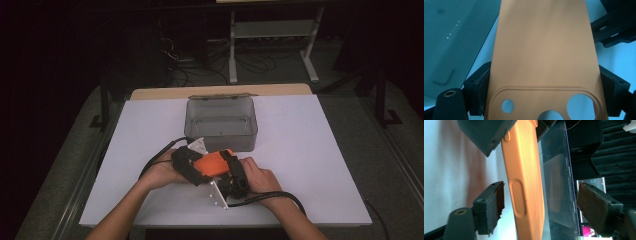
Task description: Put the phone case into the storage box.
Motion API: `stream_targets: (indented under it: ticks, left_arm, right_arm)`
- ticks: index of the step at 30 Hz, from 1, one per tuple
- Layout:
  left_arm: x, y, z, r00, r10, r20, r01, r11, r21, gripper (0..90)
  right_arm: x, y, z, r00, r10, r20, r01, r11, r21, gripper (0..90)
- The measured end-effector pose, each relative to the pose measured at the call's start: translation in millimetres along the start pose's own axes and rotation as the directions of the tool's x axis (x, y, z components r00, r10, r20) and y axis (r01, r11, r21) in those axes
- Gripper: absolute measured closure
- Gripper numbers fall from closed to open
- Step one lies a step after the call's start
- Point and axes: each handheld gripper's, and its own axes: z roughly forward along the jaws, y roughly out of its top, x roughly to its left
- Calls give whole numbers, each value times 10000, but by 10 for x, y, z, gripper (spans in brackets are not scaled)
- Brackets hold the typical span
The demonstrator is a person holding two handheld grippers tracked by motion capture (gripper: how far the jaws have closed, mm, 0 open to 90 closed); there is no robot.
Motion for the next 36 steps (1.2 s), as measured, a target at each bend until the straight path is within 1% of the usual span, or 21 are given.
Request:
stream_targets:
  ticks: [5,10,13,16,21,36]
  left_arm:
    - [-3,2,3,10000,1,9,-1,10000,13,157]
    - [-5,2,5,10000,-10,6,10,10000,-10,157]
    - [-6,2,7,10000,-2,16,2,10000,-7,157]
    - [-7,2,10,10000,-6,26,6,10000,-8,157]
    - [-6,1,8,10000,-22,24,22,10000,23,157]
    - [-4,3,4,10000,-49,54,49,10000,-8,157]
  right_arm:
    - [13,5,-3,9997,-248,-24,248,9997,22,299]
    - [21,22,-16,9992,-384,-98,383,9993,-23,361]
    - [27,28,-20,9991,-401,-125,401,9992,-30,400]
    - [30,29,-19,9990,-435,-142,435,9991,-2,420]
    - [34,37,-25,9987,-496,-143,496,9988,-16,487]
    - [40,57,-26,9971,-710,-262,711,9975,47,586]
